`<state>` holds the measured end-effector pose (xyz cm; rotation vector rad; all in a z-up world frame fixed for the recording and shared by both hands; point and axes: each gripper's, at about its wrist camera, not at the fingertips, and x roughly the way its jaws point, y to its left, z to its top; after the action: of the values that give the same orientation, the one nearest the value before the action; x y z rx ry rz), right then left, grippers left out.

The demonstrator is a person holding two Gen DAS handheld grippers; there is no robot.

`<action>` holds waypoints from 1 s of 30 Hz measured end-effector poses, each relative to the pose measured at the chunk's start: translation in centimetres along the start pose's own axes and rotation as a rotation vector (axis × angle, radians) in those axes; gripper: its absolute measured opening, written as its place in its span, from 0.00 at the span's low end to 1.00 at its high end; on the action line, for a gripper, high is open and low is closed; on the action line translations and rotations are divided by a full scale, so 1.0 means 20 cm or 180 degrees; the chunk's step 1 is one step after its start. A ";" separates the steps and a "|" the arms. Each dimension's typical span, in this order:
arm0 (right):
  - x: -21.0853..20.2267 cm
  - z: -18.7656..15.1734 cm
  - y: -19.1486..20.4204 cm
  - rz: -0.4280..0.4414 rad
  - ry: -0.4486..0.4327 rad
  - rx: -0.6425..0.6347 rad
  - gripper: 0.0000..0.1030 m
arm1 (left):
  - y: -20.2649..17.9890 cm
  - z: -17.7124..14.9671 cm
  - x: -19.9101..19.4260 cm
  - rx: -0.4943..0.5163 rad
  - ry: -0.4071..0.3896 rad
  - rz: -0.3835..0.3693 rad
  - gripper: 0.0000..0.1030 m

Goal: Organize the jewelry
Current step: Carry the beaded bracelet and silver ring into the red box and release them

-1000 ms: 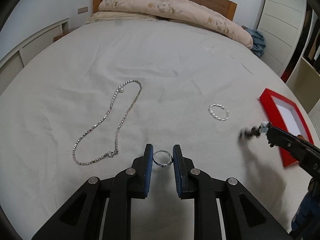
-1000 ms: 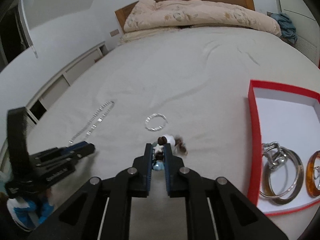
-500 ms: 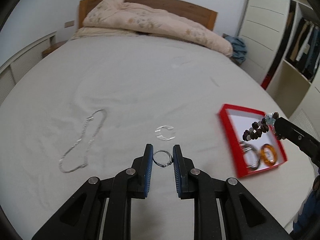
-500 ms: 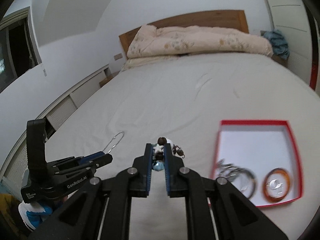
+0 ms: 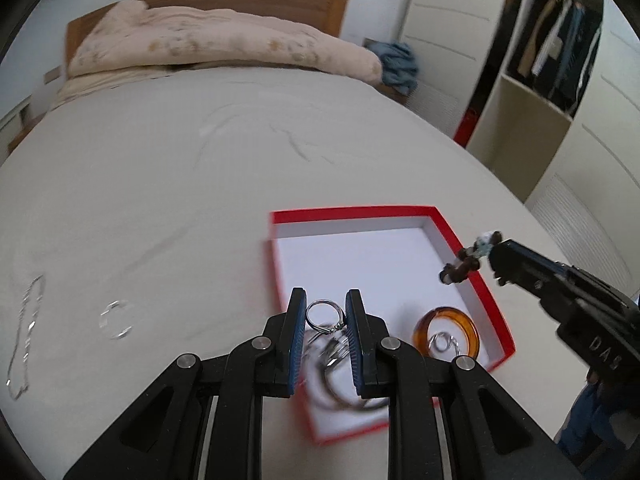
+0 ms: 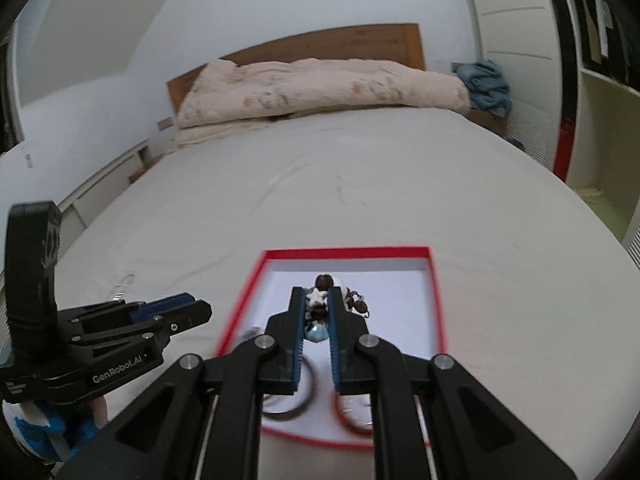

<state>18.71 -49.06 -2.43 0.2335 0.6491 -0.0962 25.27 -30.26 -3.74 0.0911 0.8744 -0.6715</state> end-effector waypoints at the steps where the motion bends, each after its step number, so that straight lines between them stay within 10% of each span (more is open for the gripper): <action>1: 0.04 -0.01 -0.04 -0.0025 0.0024 0.0026 0.10 | -0.02 0.01 0.04 0.0022 0.0025 0.0004 0.19; 21: 0.28 -0.24 -0.28 -0.0183 0.0416 0.0246 0.12 | -0.07 -0.10 0.34 0.0183 0.0326 0.0262 0.20; 30: 0.16 -0.22 -0.24 -0.0237 0.0412 0.0191 0.35 | -0.09 -0.07 0.19 0.0174 0.0221 0.0262 0.32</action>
<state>17.87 -52.75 -8.77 0.2751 0.7847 -0.1734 25.00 -33.15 -7.04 0.1994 0.9141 -0.6182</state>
